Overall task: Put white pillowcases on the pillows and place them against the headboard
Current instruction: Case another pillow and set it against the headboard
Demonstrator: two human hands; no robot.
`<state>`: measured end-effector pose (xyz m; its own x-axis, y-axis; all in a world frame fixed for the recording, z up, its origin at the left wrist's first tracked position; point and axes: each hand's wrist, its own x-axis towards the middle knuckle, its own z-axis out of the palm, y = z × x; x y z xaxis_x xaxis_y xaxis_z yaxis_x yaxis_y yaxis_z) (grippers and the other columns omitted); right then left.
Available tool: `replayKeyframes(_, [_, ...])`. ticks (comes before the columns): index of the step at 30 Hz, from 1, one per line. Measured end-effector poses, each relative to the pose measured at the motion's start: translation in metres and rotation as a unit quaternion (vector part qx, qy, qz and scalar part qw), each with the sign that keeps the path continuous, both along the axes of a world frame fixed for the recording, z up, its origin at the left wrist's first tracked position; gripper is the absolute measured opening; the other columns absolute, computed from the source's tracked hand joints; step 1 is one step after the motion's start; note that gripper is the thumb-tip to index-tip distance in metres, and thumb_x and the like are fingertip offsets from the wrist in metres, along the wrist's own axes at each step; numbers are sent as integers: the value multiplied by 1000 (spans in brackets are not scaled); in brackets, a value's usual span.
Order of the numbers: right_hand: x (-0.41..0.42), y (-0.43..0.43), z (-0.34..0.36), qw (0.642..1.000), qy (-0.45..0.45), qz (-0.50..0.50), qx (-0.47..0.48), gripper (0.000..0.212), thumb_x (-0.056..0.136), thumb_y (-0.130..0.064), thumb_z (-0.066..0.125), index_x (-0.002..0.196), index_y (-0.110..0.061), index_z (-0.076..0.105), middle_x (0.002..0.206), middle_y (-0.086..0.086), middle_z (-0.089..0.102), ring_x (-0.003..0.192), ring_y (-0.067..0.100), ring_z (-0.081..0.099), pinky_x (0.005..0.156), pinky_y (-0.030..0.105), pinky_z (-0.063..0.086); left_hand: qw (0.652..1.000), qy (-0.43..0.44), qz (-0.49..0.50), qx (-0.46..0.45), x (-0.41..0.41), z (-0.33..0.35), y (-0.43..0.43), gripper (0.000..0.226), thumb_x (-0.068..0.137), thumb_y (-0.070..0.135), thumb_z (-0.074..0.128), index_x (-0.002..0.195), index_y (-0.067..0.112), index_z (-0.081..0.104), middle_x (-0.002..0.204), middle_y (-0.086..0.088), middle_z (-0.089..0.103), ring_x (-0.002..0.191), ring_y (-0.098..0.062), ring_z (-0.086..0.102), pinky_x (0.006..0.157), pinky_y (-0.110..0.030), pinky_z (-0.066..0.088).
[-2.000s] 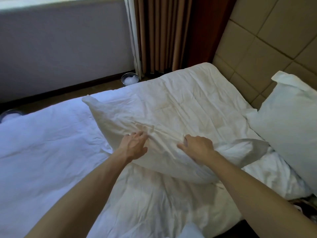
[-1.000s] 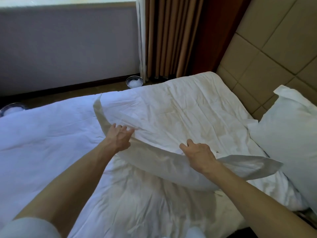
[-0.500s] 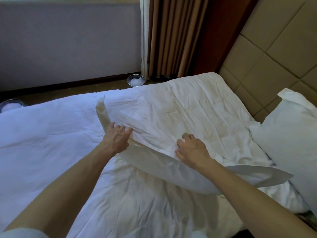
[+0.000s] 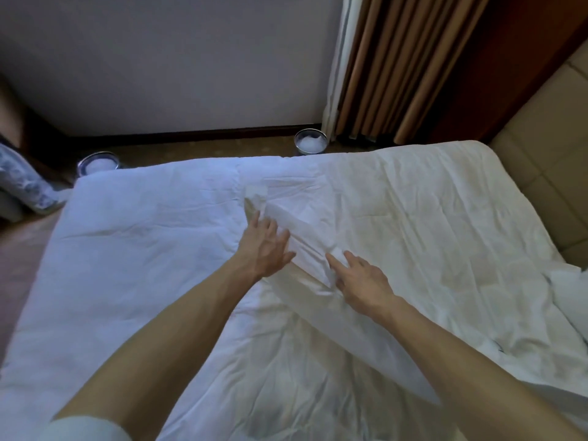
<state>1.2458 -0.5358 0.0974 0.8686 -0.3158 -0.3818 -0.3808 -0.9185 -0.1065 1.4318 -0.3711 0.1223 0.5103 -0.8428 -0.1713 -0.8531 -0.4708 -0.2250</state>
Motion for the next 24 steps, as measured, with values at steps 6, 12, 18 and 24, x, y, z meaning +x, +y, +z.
replayKeyframes(6, [8,-9,-11,999,-10,6,-32,74,91,-17,52,150,-39,14,153,5,31,126,31,46,94,44,43,995,-34,95,7,49,-2,27,69,96,65,19,144,19,40,143,-19,47,142,-32,34,117,-62,-1])
replayKeyframes(12, [14,-20,-8,1000,-13,22,-17,70,91,-18,50,149,-41,18,136,-2,46,117,29,52,82,41,46,984,52,162,-52,63,-11,32,61,97,60,26,143,22,36,133,-15,57,129,-32,48,114,-57,20])
replayKeyframes(18, [11,-20,2,998,-18,53,-31,64,93,-21,46,148,-40,21,124,-5,53,106,27,57,69,34,39,980,32,151,-126,83,1,25,35,101,32,32,117,13,57,115,-13,65,105,-35,55,94,-48,38])
replayKeyframes(24, [8,-14,9,998,-22,52,-27,53,89,-20,48,138,-35,33,117,-4,57,95,29,59,66,34,37,982,-18,128,-138,101,-4,25,25,98,26,44,107,13,63,99,-13,60,92,-32,49,81,-44,43])
